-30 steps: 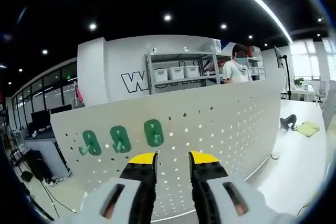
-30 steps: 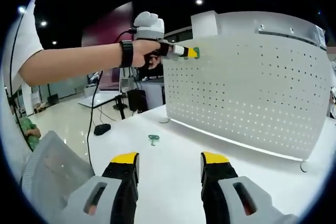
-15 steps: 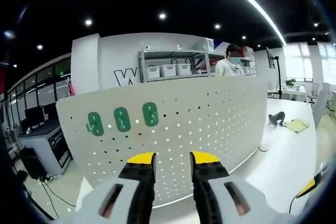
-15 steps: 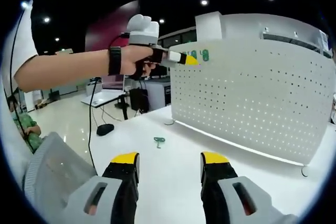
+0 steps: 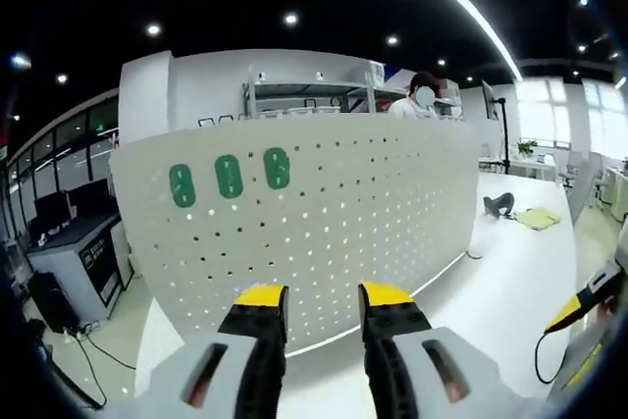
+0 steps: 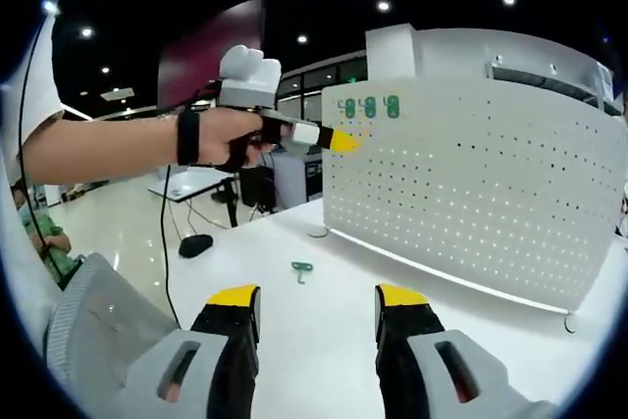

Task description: Insert the hook assembly into the mounting plate slot until the hook locks in place.

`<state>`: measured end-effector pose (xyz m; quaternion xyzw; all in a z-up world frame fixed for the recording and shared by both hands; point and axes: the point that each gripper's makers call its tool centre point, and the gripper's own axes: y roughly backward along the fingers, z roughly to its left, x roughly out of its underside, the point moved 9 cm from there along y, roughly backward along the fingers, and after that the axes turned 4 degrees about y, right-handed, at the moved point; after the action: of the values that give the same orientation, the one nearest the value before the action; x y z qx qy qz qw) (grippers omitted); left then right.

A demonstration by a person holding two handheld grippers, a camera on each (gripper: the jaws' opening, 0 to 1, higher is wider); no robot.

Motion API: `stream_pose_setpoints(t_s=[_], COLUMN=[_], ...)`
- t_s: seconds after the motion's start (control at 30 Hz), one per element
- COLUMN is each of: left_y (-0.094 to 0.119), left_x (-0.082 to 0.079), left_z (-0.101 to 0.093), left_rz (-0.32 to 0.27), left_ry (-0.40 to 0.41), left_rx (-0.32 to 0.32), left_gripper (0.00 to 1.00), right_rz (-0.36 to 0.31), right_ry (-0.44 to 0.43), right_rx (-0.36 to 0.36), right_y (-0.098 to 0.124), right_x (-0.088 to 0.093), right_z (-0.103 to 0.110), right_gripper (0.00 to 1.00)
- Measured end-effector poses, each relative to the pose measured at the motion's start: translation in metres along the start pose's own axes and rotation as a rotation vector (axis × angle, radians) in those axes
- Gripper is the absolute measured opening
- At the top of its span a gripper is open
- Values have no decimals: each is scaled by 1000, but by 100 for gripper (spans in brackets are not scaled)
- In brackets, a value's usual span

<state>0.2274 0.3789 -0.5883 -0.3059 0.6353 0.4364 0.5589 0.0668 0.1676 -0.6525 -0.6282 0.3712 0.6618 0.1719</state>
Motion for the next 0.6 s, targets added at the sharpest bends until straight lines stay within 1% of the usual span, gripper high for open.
stream_pose_setpoints(t_s=[0.43, 0.5, 0.53, 0.57, 0.6], left_y=[12, 15, 16, 16, 18], left_x=[37, 46, 51, 54, 59], left_z=[13, 14, 14, 14, 14], left_rz=[101, 148, 191, 196, 217], left_ry=[-18, -27, -42, -44, -35], left_rx=[43, 52, 61, 69, 85], left_gripper=[31, 30, 30, 30, 31], right_rz=[20, 17, 19, 19, 22], right_ry=[-8, -6, -10, -9, -6], right_rx=[16, 16, 13, 13, 16], right_y=[-5, -5, -5, -5, -5], right_x=[3, 3, 3, 4, 4], right_z=[10, 11, 11, 11, 11], right_gripper=[47, 47, 47, 47, 47])
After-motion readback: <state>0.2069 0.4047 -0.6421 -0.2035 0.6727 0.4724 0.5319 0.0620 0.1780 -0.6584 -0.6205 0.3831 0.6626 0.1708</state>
